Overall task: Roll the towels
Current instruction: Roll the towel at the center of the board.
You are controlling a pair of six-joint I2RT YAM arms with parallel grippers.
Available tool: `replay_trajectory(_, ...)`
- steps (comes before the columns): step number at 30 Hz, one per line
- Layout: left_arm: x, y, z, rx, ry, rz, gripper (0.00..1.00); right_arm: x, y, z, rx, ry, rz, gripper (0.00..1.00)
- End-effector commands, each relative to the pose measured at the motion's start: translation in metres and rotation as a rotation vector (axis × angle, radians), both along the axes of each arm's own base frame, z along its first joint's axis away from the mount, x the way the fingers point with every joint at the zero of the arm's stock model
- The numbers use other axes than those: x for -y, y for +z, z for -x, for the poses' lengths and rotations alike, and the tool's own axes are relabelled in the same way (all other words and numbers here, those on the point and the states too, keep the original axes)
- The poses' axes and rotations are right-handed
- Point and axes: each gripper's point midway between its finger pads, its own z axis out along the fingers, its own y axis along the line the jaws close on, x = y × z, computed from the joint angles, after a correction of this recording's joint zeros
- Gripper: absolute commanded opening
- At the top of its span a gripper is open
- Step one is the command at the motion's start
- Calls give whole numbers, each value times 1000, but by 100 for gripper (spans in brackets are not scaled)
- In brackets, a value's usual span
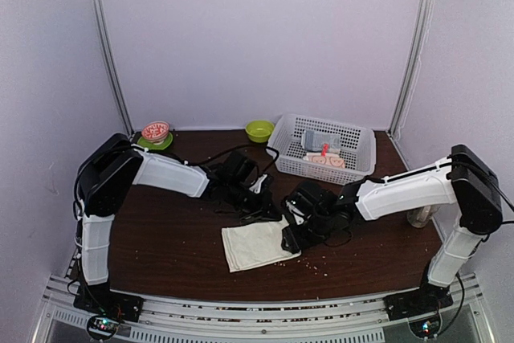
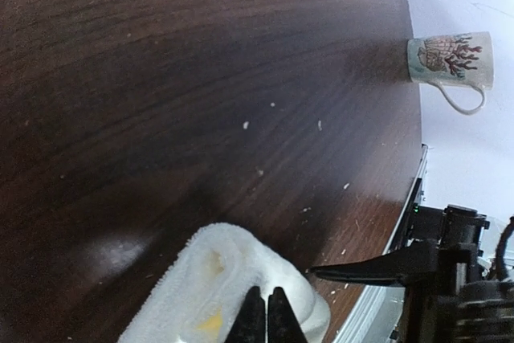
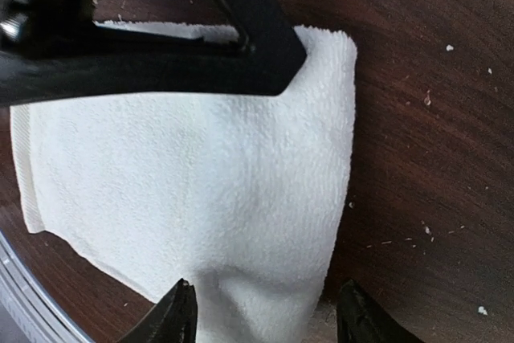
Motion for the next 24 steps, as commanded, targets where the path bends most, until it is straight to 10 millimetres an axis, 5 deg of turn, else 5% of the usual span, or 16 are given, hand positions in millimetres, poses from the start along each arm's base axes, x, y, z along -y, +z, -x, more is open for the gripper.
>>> replay_trajectory(1,-16,-29,-1,2,8,-60,4,1,27,-11,4,-79,-111,60)
replay_trajectory(11,-31,-51,9,10,-16,-112,3,-1,28,-28,-103,-212,-370,60)
replay_trajectory(24,-42,-49,9,47,-16,-146,3,-7,-11,-20,-227,-201,-339,48)
